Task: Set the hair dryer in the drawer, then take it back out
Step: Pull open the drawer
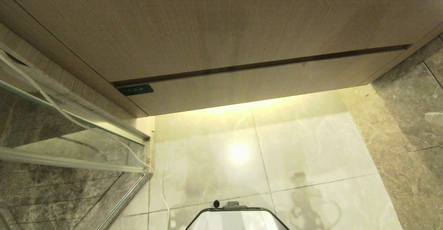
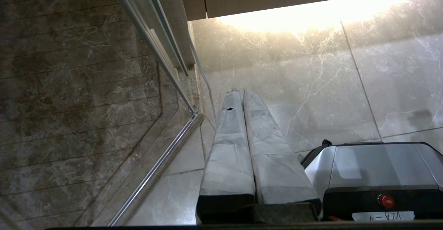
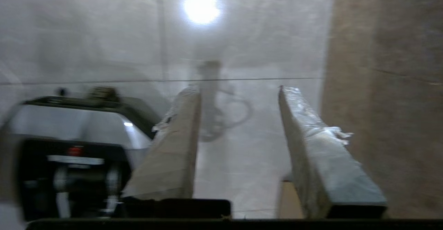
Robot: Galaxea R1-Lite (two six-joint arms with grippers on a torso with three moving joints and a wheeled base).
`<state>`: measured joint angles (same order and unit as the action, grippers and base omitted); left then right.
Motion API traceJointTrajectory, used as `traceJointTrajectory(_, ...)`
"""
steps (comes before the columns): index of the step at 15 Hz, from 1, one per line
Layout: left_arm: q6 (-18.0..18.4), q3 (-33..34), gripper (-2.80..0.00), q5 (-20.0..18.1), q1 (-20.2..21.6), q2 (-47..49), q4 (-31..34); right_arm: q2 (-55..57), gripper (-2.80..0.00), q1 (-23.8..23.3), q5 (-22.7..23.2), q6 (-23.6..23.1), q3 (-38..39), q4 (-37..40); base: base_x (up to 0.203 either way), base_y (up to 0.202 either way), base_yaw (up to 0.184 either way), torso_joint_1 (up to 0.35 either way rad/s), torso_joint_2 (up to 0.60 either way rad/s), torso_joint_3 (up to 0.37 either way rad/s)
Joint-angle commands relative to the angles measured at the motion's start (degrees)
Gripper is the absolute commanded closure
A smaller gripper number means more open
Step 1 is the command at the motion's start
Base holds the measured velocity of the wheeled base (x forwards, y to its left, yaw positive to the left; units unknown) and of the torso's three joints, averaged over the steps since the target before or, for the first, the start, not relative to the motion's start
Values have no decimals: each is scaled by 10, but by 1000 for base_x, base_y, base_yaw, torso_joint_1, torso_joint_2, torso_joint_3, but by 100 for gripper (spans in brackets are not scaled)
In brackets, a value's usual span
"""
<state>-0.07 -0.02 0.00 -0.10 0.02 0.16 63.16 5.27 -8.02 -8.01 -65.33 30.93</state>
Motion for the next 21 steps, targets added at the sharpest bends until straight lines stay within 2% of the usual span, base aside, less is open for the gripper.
traceJointTrajectory(1,0,1,0,0,0,0,0,9,-280,-8,-26,-50,11,1,0,0,0,0,0,0)
traceJointTrajectory(4,0,1,0,0,0,0,0,24,-280,-7,-25,-99,39,-34,0,0,0,0,0,0)
traceJointTrajectory(5,0,1,0,0,0,0,0,32,-280,-7,-24,-148,48,-64,0,0,0,0,0,0)
traceJointTrajectory(6,0,1,0,0,0,0,0,51,-280,-7,-18,-235,63,-122,0,0,0,0,0,0)
traceJointTrajectory(7,0,1,0,0,0,0,0,78,-280,-7,-2,-290,78,-185,0,0,0,0,0,0)
traceJointTrajectory(10,0,1,0,0,0,0,0,162,-280,-5,128,-389,93,-314,0,0,0,0,0,0)
traceJointTrajectory(11,0,1,0,0,0,0,0,176,-280,-4,153,-420,95,-339,0,0,0,0,0,0)
traceJointTrajectory(13,0,1,0,0,0,0,0,222,-280,1,174,-485,91,-378,0,0,0,0,0,0)
traceJointTrajectory(16,0,1,0,0,0,0,0,301,-280,15,213,-549,65,-440,0,0,0,0,0,0)
traceJointTrajectory(18,0,1,0,0,0,0,0,348,-280,16,304,-590,38,-456,0,0,0,0,0,0)
traceJointTrajectory(19,0,1,0,0,0,0,0,369,-280,13,343,-636,24,-461,0,0,0,0,0,0)
traceJointTrajectory(21,0,1,0,0,0,0,0,398,-280,2,362,-679,-9,-465,0,0,0,0,0,0)
